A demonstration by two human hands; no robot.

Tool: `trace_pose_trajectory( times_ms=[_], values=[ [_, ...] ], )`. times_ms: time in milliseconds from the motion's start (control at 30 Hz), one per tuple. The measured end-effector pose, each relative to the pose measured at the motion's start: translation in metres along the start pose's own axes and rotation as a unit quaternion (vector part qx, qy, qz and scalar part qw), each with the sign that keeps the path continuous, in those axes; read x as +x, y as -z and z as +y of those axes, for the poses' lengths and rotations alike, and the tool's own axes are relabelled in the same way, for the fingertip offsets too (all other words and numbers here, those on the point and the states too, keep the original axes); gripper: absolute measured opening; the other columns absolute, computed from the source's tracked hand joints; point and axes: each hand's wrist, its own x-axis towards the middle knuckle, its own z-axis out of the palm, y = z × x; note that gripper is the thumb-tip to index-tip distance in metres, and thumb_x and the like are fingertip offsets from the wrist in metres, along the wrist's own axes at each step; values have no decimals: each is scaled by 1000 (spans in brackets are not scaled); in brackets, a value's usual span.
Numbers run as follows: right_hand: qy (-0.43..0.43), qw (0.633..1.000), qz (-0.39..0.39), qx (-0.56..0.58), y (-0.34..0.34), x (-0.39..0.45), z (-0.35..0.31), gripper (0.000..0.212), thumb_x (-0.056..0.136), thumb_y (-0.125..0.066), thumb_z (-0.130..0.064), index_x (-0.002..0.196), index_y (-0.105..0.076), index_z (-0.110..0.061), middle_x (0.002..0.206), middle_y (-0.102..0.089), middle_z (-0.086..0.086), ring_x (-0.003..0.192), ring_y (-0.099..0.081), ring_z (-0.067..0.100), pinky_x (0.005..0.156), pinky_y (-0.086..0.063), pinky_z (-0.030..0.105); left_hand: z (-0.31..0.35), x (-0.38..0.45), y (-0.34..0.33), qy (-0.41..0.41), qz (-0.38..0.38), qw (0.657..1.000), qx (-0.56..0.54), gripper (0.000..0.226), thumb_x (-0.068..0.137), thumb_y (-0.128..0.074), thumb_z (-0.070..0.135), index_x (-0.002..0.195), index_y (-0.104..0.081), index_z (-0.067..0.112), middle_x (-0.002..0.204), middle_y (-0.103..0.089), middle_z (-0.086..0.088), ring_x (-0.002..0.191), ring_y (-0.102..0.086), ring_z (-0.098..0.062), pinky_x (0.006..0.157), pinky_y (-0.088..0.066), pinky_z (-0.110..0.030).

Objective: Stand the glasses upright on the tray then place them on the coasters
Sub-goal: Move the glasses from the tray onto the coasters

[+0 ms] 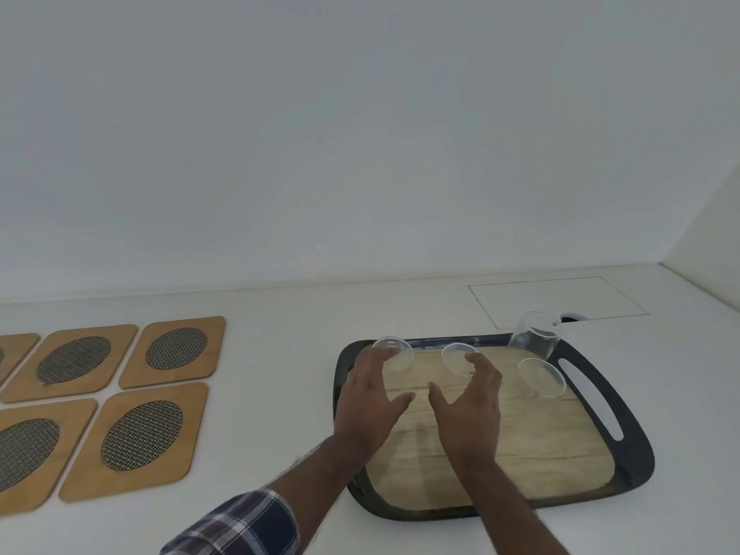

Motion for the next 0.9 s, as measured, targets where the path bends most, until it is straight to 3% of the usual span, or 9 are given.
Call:
trace_pose_trajectory(
  times_ms=[233, 333, 467, 633, 800, 900],
  values=[
    [-77, 995, -41, 47, 4, 0, -3, 106, 70, -84, -18, 151, -15, -21, 137, -49, 8, 119, -54, 27, 94, -44, 38, 0, -3, 7, -17, 9, 1000, -20, 61, 75, -81, 30, 125, -47, 36, 127, -51, 19, 116, -51, -1, 95, -46, -21],
    [-78, 994, -52, 52, 8, 0, -11, 106, 69, -85, -15, 151, -19, -18, 138, -50, 8, 121, -53, 26, 96, -42, 35, 5, -8, 20, -30, 32, 998, -35, 65, 72, -82, 28, 126, -47, 39, 125, -50, 24, 117, -51, 2, 94, -46, -16],
    [-70, 994, -42, 72, 13, -9, -26, 97, 66, -87, -18, 146, -31, -17, 131, -55, 7, 114, -56, 24, 93, -45, 38, 14, -13, 46, -29, 53, 997, -55, 80, 70, -84, 27, 131, -38, 52, 122, -47, 32, 112, -47, 17, 88, -35, 1],
    [-48, 993, -40, 105, 20, -25, -49, 84, 63, -89, -20, 134, -43, -19, 123, -60, 3, 110, -58, 22, 92, -48, 38, 12, -26, 78, -12, 69, 995, -68, 97, 67, -88, 32, 141, -29, 53, 131, -55, 20, 113, -55, 0, 91, -40, -6],
    [-39, 987, -54, 146, 19, -41, -79, 78, 61, -89, -17, 127, -48, -19, 113, -59, -2, 104, -58, 20, 87, -48, 33, 2, -44, 116, 20, 109, 991, -76, 104, 64, -90, 31, 148, -28, 38, 125, -58, 17, 106, -55, 7, 88, -38, -2],
    [-31, 983, -67, 170, 12, -53, -101, 77, 60, -88, -16, 127, -50, -20, 111, -62, -5, 101, -59, 17, 86, -51, 35, -11, -57, 145, 42, 141, 986, -75, 105, 64, -90, 27, 149, -28, 34, 124, -57, 18, 109, -57, -5, 95, -43, -16]
  ],
)
